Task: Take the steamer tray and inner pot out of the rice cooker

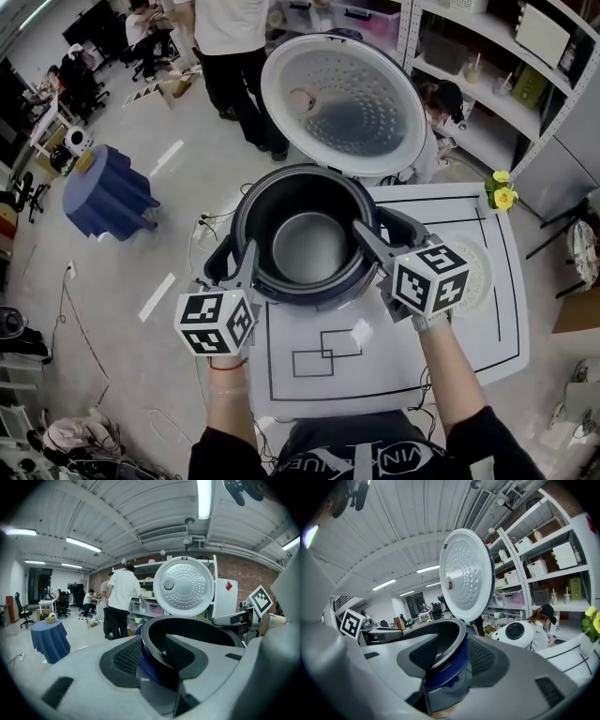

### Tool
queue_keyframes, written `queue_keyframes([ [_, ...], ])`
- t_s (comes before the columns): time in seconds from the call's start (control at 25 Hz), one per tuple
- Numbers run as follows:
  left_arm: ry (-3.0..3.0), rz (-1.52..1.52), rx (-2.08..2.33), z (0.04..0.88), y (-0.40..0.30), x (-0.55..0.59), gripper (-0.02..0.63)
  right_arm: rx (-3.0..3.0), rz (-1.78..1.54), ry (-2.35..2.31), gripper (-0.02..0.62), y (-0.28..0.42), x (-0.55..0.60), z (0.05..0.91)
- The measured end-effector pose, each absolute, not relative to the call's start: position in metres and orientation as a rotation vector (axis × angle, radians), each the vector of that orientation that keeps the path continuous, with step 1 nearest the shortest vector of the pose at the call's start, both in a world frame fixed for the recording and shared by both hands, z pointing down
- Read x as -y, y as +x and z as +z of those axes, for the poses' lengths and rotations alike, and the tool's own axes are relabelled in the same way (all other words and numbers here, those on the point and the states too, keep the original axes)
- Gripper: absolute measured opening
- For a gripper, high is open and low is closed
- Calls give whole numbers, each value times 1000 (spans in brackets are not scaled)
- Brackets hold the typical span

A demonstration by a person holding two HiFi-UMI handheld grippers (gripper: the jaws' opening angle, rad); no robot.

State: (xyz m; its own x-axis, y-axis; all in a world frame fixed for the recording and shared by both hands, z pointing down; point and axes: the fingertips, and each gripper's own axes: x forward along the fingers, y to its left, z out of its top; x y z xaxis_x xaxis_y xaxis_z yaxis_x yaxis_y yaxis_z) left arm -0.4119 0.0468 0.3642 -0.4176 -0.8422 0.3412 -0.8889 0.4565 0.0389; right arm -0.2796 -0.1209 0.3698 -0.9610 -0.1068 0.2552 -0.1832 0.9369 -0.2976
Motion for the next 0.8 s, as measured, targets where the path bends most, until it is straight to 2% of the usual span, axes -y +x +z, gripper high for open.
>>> queue_keyframes([
  [0.6,1424,174,2350,372,-421,-36,149,2833,457,254,181,-291,120,371],
  [0.72,1363,145,2398,371,-423,-38,139,2850,453,268,146,-291,121,370],
  [0.8,1334,108,2428,370,-424,-38,126,2864,451,268,146,-290,122,370],
])
